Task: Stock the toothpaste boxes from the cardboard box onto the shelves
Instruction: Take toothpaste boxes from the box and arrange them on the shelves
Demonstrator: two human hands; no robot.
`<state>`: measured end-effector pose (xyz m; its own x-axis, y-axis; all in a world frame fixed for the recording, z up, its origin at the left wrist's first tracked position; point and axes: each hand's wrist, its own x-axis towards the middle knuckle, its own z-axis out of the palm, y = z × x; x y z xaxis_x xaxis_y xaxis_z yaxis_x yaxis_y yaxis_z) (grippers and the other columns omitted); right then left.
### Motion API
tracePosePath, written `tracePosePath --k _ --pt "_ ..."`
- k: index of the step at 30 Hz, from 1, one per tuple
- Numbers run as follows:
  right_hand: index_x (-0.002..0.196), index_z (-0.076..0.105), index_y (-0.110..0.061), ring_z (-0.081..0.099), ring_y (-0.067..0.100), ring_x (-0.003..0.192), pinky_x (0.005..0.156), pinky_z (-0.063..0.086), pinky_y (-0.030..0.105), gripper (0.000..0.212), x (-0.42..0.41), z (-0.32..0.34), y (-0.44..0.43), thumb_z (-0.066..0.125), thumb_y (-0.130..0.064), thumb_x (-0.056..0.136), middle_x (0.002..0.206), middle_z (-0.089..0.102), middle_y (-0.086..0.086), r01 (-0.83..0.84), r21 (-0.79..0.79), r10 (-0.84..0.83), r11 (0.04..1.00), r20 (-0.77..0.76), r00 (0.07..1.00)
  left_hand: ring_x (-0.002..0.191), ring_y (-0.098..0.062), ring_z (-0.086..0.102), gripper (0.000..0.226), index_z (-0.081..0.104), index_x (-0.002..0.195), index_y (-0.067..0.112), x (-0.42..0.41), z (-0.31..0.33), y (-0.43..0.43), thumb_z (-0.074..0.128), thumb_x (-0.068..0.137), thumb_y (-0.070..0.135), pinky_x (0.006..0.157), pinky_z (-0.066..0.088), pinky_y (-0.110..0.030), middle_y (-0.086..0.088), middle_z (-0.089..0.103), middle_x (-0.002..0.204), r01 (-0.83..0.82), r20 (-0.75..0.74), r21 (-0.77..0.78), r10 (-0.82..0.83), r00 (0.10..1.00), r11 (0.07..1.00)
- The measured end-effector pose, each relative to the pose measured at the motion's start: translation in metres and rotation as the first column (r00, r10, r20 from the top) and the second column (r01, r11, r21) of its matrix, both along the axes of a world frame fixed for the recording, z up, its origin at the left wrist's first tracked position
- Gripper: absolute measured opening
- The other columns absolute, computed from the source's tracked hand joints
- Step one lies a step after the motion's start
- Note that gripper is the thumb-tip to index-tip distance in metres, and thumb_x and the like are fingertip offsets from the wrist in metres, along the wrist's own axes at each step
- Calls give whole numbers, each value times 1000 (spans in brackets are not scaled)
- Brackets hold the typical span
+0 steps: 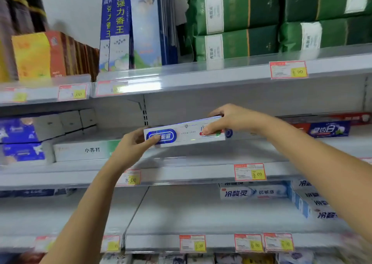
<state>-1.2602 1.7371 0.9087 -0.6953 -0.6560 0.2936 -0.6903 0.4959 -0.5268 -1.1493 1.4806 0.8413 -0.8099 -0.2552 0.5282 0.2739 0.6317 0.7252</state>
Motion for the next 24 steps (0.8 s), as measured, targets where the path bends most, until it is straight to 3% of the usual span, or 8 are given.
tracePosePath --k 3,5,8,11,14,17,20,24 --pt "93 70 -11 59 14 65 53 43 13 41 -26 -11 -40 77 -46 73 83 70 4 28 58 -29 998 12 1000 84 -14 62 25 64 102 12 -14 -4 -26 59 91 34 76 47 -27 6 68 94 -226 66 -312 258 964 923" --pt "99 67 -11 63 16 78 64 47 18 49 -41 -19 -63 77 -50 70 95 70 4 53 107 -51 993 -25 998 78 -19 58 28 66 99 10 -23 -13 -43 54 93 34 65 40 -26 -2 68 90 -276 140 -454 373 917 847" --pt "129 50 -17 56 20 109 92 49 33 76 -60 -26 -90 78 -52 68 125 55 -3 88 214 -63 973 -119 991 78 -24 56 32 68 95 16 -30 -28 -54 45 97 37 65 38 -27 -8 66 86 -288 180 -485 416 891 826" --pt "132 45 -16 53 22 110 95 48 39 79 -74 -27 -108 78 -50 69 128 53 2 102 319 -45 942 -180 983 71 -24 53 40 62 81 14 -33 -34 -53 35 100 37 61 35 -28 -7 63 77 -341 100 -560 470 877 755" --pt "136 44 -18 48 20 117 100 44 35 81 -81 -27 -120 73 -58 71 132 49 1 102 352 -30 930 -203 979 67 -24 54 44 64 84 10 -36 -37 -54 32 100 35 57 37 -27 -10 65 75 -373 53 -572 487 872 730" --pt "134 46 -19 49 19 115 99 43 32 80 -90 -27 -129 71 -61 71 131 50 1 95 380 -12 920 -216 976 69 -23 56 45 64 87 10 -39 -40 -57 29 101 34 56 37 -24 -10 65 77 -375 15 -595 476 879 711" --pt "131 48 -21 49 17 106 89 43 27 79 -99 -21 -129 72 -62 69 124 53 -1 102 421 -3 901 -230 973 71 -22 54 46 64 90 11 -39 -40 -58 26 102 34 52 30 -20 -9 63 82 -357 -6 -616 448 894 703" --pt "132 46 -24 44 16 103 84 39 26 76 -112 -16 -120 73 -59 70 114 46 -5 130 464 -8 876 -255 967 73 -21 56 62 66 94 13 -41 -41 -59 12 91 44 54 33 -21 -9 65 86 -340 -15 -629 427 904 699"
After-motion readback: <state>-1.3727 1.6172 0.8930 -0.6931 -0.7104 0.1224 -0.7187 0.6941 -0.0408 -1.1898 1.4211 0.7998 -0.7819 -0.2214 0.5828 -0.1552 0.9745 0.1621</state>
